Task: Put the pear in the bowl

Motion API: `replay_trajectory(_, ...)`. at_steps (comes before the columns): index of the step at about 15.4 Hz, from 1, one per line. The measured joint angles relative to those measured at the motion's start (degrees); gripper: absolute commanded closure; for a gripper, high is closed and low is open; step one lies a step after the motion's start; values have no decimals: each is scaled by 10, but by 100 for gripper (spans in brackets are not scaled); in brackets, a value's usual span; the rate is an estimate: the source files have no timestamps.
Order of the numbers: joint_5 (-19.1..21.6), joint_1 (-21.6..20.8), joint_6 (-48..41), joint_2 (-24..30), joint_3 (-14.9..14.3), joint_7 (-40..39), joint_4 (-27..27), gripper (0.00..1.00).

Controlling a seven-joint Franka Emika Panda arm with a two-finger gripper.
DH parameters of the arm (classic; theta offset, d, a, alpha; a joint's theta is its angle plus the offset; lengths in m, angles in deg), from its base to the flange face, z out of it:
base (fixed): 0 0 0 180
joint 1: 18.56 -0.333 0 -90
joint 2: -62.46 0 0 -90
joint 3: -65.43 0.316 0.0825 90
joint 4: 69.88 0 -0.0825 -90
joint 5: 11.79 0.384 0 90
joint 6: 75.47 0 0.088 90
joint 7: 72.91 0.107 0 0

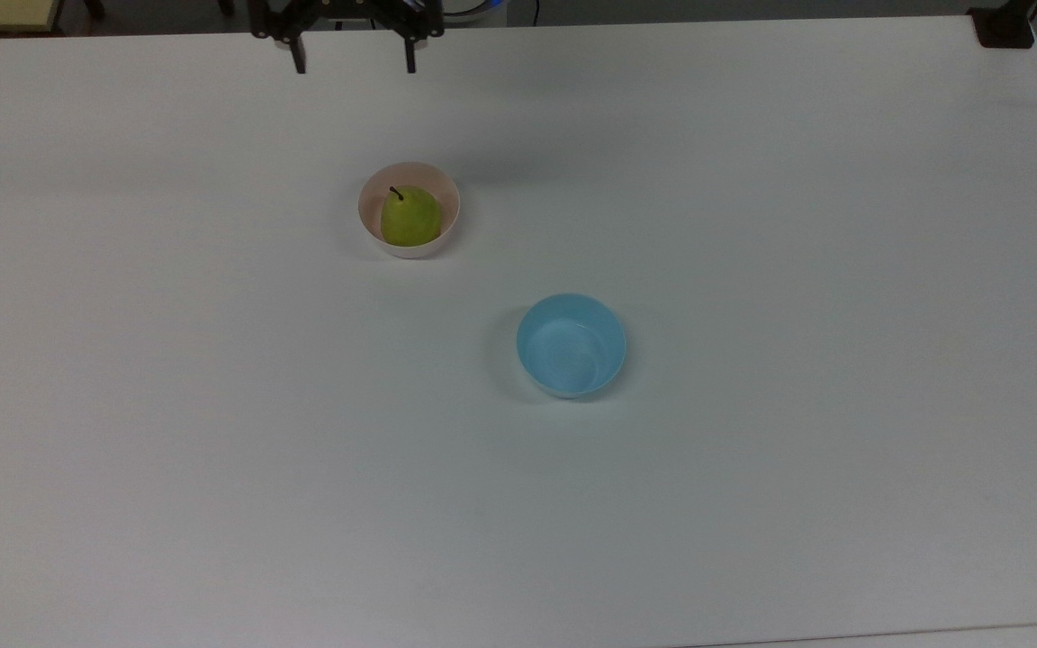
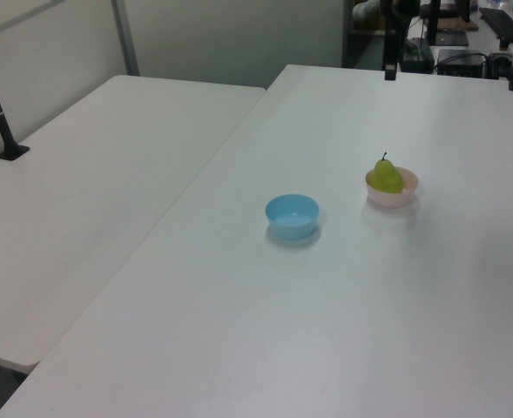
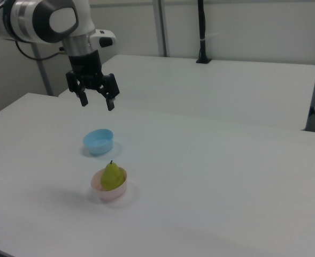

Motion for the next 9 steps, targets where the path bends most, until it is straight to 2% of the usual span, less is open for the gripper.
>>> replay_trajectory(2,44,0,0,0,-5,19,8,0)
replay_trajectory(3,52,0,7,0,-7,21,9,0)
replay_trajectory(9,57,0,36,-5,-8,21,9,0)
